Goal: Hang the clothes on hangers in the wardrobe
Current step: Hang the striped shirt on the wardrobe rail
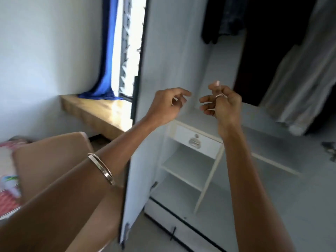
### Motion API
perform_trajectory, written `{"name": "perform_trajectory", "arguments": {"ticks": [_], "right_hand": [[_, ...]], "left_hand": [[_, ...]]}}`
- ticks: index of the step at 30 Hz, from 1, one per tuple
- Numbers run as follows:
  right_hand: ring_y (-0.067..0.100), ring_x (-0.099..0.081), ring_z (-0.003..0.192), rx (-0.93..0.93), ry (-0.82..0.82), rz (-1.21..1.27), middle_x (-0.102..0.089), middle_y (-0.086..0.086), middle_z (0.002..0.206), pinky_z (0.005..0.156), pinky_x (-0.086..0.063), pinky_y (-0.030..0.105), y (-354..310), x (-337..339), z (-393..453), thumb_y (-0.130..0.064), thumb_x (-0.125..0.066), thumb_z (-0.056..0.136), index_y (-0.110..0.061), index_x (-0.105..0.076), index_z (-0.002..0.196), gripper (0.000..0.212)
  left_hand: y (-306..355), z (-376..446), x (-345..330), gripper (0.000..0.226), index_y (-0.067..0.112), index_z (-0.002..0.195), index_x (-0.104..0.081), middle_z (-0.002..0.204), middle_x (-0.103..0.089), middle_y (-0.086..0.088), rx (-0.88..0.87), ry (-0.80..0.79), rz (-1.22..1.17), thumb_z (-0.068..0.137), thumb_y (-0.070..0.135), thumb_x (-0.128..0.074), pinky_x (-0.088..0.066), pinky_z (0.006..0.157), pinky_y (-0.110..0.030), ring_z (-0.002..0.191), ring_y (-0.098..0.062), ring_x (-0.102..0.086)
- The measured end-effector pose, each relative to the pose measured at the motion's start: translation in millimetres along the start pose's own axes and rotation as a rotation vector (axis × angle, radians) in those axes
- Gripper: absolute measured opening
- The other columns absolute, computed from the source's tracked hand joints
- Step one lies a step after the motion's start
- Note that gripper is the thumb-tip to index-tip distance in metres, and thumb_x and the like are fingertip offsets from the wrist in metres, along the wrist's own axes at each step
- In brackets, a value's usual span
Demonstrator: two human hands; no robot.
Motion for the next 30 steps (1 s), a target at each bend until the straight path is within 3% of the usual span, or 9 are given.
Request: {"name": "perform_trajectory", "arguments": {"ticks": [5,7,8,9,11,13,18,26,30], "right_hand": [[0.019,-0.060,0.051,-0.029,-0.244,0.128,-0.070,0.006,0.067,0.052,-0.048,0.026,-7,-139,-56,-0.040,-0.050,0.098,-0.008,-0.063,0.105,0.035],[0.019,-0.059,0.049,-0.029,-0.297,0.152,-0.069,0.006,0.065,0.050,-0.046,0.024,-8,-154,-61,-0.039,-0.051,0.098,-0.009,-0.062,0.103,0.032],[0.019,-0.058,0.048,-0.097,-0.435,0.223,-0.068,0.007,0.065,0.049,-0.045,0.023,-8,-251,-112,-0.038,-0.051,0.098,-0.010,-0.062,0.101,0.030],[0.018,-0.056,0.047,-0.168,-0.486,0.240,-0.067,0.009,0.064,0.048,-0.044,0.022,-7,-293,-137,-0.036,-0.052,0.098,-0.011,-0.062,0.099,0.027],[0.018,-0.053,0.045,-0.181,-0.577,0.305,-0.065,0.011,0.065,0.049,-0.043,0.022,-9,-354,-166,-0.035,-0.053,0.098,-0.014,-0.062,0.095,0.023],[0.019,-0.053,0.046,-0.193,-0.604,0.317,-0.064,0.011,0.066,0.050,-0.042,0.024,-9,-389,-180,-0.036,-0.054,0.098,-0.015,-0.061,0.093,0.023],[0.013,-0.059,0.045,-0.272,-0.885,0.388,-0.067,0.014,0.079,0.047,-0.043,0.021,-9,-596,-307,-0.027,-0.049,0.100,-0.007,-0.058,0.108,0.023],[0.014,-0.057,0.045,-0.370,-1.125,0.378,-0.067,0.007,0.066,0.046,-0.041,0.021,-11,-778,-436,-0.034,-0.053,0.098,-0.011,-0.058,0.107,0.025],[0.020,-0.057,0.051,-0.377,-1.270,0.345,-0.067,0.015,0.074,0.046,-0.041,0.022,3,-881,-498,-0.031,-0.053,0.099,-0.008,-0.059,0.105,0.024]], "left_hand": [[-43,-71,130,0.033,0.020,0.107,-0.071,0.089,-0.071,0.005,0.186,0.101,0.168,0.085,0.000,-0.056,-0.047,0.072,-0.011,0.071,-0.004,-0.063],[-57,-73,138,0.030,0.021,0.107,-0.070,0.089,-0.071,0.004,0.275,0.128,0.141,0.087,0.004,-0.056,-0.048,0.072,-0.014,0.070,-0.006,-0.061],[-83,-130,229,0.030,0.019,0.108,-0.070,0.089,-0.070,0.001,0.396,0.209,0.208,0.088,0.003,-0.055,-0.047,0.071,-0.014,0.070,-0.006,-0.061],[-91,-156,266,0.029,0.016,0.108,-0.071,0.089,-0.070,-0.001,0.412,0.244,0.301,0.088,0.002,-0.055,-0.047,0.070,-0.012,0.068,-0.005,-0.060],[-116,-188,326,0.029,0.015,0.106,-0.071,0.087,-0.071,-0.001,0.474,0.307,0.342,0.086,0.001,-0.056,-0.047,0.071,-0.009,0.066,0.001,-0.061],[-129,-204,351,0.029,0.016,0.105,-0.072,0.090,-0.074,-0.001,0.495,0.248,0.409,0.084,0.003,-0.058,-0.049,0.080,-0.015,0.075,-0.004,-0.066],[-189,-336,534,0.031,0.014,0.104,-0.073,0.087,-0.071,0.003,0.718,0.289,0.611,0.080,0.001,-0.056,-0.044,0.078,-0.014,0.079,-0.009,-0.064],[-246,-467,707,0.026,0.011,0.103,-0.072,0.095,-0.073,-0.007,0.958,0.417,0.744,0.085,0.004,-0.054,-0.045,0.073,-0.018,0.082,-0.017,-0.067],[-290,-532,783,0.026,0.014,0.108,-0.071,0.101,-0.072,-0.008,1.069,0.512,0.785,0.089,0.004,-0.055,-0.051,0.073,-0.024,0.085,-0.019,-0.068]]}}
Point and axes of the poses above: each hand's wrist, its own z-axis towards the middle knuckle, its own x-axis out of the back of the hand, y = z × x, the point moved 6 cm from there along z, towards the middle knuckle
